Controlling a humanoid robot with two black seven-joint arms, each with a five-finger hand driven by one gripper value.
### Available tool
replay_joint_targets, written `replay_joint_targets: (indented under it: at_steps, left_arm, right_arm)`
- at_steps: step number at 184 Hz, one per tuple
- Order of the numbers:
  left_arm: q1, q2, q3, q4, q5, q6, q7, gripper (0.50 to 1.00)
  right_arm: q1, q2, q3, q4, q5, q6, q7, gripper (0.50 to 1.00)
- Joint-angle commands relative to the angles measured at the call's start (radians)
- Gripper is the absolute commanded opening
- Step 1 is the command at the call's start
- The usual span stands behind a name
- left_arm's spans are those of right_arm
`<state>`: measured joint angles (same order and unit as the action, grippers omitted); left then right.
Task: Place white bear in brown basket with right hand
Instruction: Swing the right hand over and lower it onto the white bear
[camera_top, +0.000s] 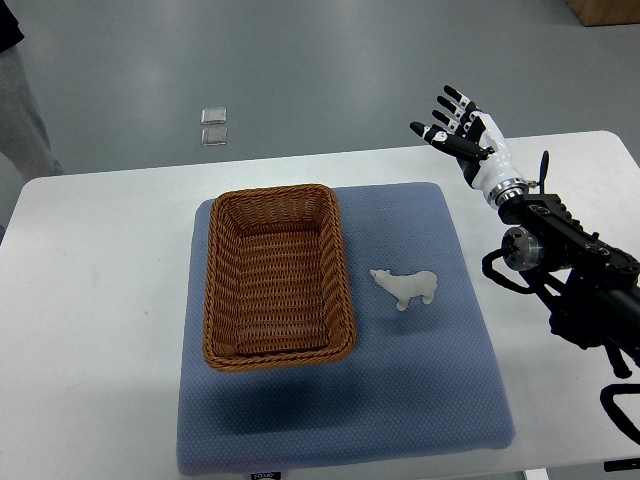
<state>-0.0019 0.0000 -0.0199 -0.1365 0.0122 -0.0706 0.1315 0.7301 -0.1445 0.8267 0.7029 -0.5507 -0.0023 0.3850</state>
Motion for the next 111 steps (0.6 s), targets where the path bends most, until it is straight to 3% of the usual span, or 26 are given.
replay_joint_targets:
  at_steps: [1, 28, 68, 98, 111]
  left_arm:
    - [-0.001, 0.0, 0.0, 0.0, 0.0, 0.0, 0.0, 1.0]
    - [0.0, 0.0, 0.0, 0.0, 0.0, 0.0, 0.0, 1.0]
    - [-0.001, 0.0, 0.0, 0.0, 0.0, 0.0, 0.0, 1.0]
    - [-0.001, 0.0, 0.0, 0.0, 0.0, 0.0, 0.0, 1.0]
    - [0.0, 0.0, 0.0, 0.0, 0.0, 0.0, 0.0, 1.0]
  right_arm:
    - [0.02, -0.041, -0.054, 0.044, -0.109, 0.01, 0.0, 0.921]
    - [0.069, -0.113, -0.153, 0.104, -0.202, 0.058, 0.0, 0.921]
    - [0.173, -0.254, -0.287, 0.277, -0.224, 0.139, -0.002, 0.919]
    - [0.255, -0.317, -0.434, 0.322, -0.347, 0.15, -0.002, 0.917]
    - [0.279, -0.354, -0.481, 0.343, -0.403, 0.197, 0.0, 0.917]
